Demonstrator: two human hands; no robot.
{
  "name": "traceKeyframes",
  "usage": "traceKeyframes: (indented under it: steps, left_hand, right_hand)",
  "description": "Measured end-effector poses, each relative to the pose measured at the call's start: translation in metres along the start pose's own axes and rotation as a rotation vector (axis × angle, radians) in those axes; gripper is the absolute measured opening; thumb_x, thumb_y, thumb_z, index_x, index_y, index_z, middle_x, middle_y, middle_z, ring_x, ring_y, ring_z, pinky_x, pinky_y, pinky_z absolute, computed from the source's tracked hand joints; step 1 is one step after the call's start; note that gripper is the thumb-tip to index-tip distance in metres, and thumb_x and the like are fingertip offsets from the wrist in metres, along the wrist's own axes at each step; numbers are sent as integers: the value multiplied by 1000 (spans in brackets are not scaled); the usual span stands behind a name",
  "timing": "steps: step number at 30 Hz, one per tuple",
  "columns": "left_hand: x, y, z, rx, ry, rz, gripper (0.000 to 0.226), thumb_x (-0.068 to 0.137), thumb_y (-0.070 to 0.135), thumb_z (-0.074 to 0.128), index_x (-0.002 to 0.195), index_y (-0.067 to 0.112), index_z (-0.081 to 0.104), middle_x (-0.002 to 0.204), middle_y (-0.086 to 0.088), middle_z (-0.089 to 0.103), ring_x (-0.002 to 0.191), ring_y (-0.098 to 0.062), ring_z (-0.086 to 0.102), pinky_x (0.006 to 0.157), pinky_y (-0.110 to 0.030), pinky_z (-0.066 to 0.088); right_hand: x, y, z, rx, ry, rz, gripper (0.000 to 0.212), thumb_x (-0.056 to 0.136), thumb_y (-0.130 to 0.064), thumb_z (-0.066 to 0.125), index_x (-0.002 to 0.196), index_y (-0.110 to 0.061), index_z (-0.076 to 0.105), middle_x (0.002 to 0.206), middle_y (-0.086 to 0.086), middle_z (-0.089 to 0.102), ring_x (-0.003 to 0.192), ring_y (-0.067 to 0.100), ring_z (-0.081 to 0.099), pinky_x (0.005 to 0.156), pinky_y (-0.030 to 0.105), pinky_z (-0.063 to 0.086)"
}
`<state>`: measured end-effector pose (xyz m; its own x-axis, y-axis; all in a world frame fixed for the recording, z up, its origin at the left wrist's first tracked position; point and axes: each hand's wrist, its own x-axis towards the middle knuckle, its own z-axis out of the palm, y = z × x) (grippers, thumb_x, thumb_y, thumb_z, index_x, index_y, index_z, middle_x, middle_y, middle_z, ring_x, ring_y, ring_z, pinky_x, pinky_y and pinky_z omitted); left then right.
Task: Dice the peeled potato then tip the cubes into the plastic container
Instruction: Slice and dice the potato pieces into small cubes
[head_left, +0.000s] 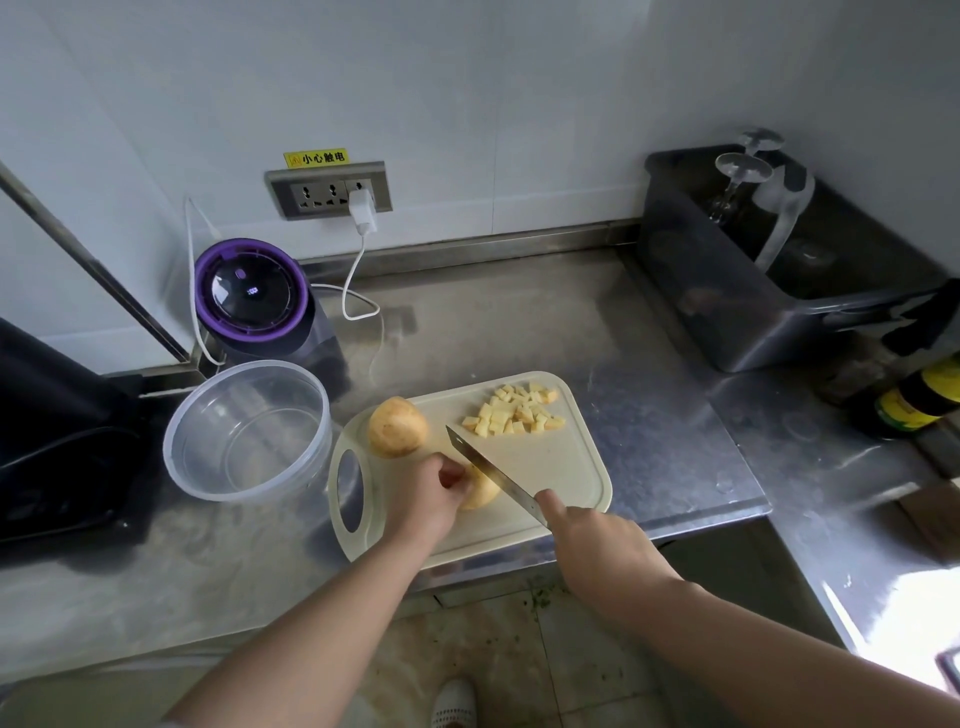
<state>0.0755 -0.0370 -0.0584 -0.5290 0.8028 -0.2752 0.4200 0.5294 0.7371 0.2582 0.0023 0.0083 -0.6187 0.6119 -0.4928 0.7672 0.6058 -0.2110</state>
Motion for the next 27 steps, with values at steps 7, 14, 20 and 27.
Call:
traceKeyframes:
  steps: [7,14,20,27]
  left_hand:
    - [3,-3,3,6,4,-25,5,88,15,66,93,13,66,93,1,67,90,-15,61,79,-25,44]
    - [1,-4,3,6,10,-7,5,90,17,65,94,16,63,88,8,60,87,-9,57,66,-16,39]
    - [3,-9,-2,-134,-74,-99,8,89,18,66,94,22,63,91,10,63,94,-12,61,86,-31,54]
    - [2,-8,0,-195,-38,-102,10,86,18,70,85,24,63,92,4,68,94,-19,65,90,-44,54]
  right_hand:
    - [8,1,7,0,-43,-5,56,92,6,46,139,-18,26,83,3,54,74,17,61,56,27,47]
    - [17,6,11,-3,-88,10,47,96,-4,51,134,-21,28,91,3,58,79,16,63,68,29,55]
    - [19,22,-1,134,-33,37,26,101,-15,43,125,-21,34,92,3,61,79,22,66,71,39,58]
    - [6,13,1,-19,2,11,43,95,-3,47,127,-24,28,97,6,62,79,20,66,76,38,59]
